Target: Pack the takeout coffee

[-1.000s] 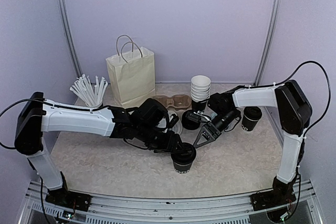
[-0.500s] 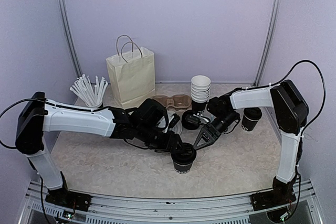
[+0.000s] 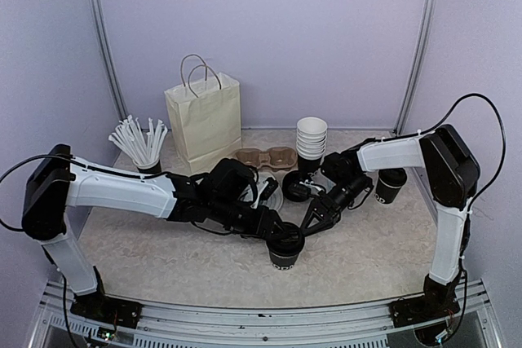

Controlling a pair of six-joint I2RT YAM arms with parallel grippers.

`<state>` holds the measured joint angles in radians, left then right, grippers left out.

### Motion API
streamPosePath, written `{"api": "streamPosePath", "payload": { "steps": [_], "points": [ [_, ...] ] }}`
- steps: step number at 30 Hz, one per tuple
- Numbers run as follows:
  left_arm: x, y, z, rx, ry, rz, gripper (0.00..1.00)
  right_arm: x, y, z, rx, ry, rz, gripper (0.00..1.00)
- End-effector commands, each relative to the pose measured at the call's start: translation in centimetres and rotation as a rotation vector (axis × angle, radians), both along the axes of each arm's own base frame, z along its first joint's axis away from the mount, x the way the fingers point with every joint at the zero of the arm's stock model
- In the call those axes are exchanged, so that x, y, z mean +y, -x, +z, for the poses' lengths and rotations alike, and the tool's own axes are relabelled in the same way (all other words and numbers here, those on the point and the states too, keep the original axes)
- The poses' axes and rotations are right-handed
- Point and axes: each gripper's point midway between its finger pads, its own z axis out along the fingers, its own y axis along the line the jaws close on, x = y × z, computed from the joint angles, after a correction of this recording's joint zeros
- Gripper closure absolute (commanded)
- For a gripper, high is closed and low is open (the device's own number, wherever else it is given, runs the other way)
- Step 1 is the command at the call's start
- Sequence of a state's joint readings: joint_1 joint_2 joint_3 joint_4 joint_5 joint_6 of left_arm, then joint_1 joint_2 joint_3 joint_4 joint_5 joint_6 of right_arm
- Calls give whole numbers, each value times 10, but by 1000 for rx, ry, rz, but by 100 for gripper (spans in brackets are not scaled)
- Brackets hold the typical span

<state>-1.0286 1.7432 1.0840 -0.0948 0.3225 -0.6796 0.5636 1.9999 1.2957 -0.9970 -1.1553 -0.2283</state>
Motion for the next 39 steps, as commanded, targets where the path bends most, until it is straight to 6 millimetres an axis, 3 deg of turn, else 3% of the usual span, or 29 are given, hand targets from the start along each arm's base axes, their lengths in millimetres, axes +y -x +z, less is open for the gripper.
{"api": "streamPosePath", "payload": {
  "steps": [1,7,10,13,21,26,29,31,35,39],
  "points": [
    [46,8,-80,59,-304,43,46,-7,-1,-69,-233,220,133,73],
    [25,-15,-22,-84,-236,65,35,11,-14,7,-349,0,146,68],
    [12,-22,12,-147,-172,58,28,8,-14,23,-386,-24,144,63],
    [0,-23,37,-201,-118,40,24,4,-11,25,-397,-21,144,59],
    [7,-27,45,-224,-133,76,20,0,-8,34,-424,-37,147,56],
    [34,-12,40,-115,-137,238,24,2,-22,34,-484,-14,146,56],
    [44,1,51,-41,-12,350,26,12,-31,41,-499,-58,148,55],
    [44,10,55,1,52,361,25,18,-35,42,-500,-83,149,53],
    [36,19,45,35,52,332,24,25,-35,44,-474,-129,163,49],
    [29,15,41,42,69,317,32,23,-22,42,-445,-146,183,49]
  ]
}}
